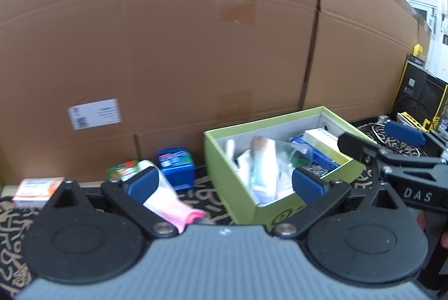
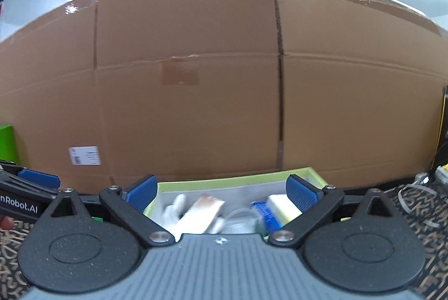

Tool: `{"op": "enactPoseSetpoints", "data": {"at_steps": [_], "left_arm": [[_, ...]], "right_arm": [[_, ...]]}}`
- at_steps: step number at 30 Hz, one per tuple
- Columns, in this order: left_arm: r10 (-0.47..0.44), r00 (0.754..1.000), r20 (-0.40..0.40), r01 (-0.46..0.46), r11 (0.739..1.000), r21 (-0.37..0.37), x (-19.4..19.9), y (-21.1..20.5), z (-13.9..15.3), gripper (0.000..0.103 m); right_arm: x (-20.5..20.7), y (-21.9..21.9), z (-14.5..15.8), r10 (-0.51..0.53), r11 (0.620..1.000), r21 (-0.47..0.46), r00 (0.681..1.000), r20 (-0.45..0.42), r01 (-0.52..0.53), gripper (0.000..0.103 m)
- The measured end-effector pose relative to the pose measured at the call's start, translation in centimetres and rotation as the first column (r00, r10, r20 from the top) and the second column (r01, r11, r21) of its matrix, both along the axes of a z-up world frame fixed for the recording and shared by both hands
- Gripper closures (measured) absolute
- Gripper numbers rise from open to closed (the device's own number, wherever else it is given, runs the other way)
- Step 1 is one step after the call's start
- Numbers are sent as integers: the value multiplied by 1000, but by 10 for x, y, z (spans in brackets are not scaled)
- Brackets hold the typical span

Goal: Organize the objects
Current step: 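Withdraw both tools from the green box back to the pile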

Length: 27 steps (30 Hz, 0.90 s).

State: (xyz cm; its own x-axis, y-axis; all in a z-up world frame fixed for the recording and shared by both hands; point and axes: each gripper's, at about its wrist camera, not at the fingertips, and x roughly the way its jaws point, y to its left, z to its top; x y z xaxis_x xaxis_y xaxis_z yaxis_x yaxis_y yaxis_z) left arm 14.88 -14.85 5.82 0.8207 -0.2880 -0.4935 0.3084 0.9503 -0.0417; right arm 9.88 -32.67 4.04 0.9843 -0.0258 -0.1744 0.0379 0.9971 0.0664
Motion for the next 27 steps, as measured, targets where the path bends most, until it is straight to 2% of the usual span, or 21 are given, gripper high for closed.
{"op": "enactPoseSetpoints", "data": {"at_steps": [7,17,22,27], "left_arm": [[79,997,-16,-80,996,-50,-22,60,-17,0],[220,962,-162,-233,970,-67,-30,148,-72,0],[227,959,-167,-241,968,-68,-30,168,-80,0],[212,964,-162,-228,970,-88,-23,177,-76,0]], "right_arm": [[-12,41,-24,36,999,-6,998,-45,-36,0],[3,112,-66,195,980,-3,963,-187,-199,0],[27,140,-72,216,968,-80,952,-218,-238,0],[60,156,-70,222,960,-114,944,-244,-255,3]]}}
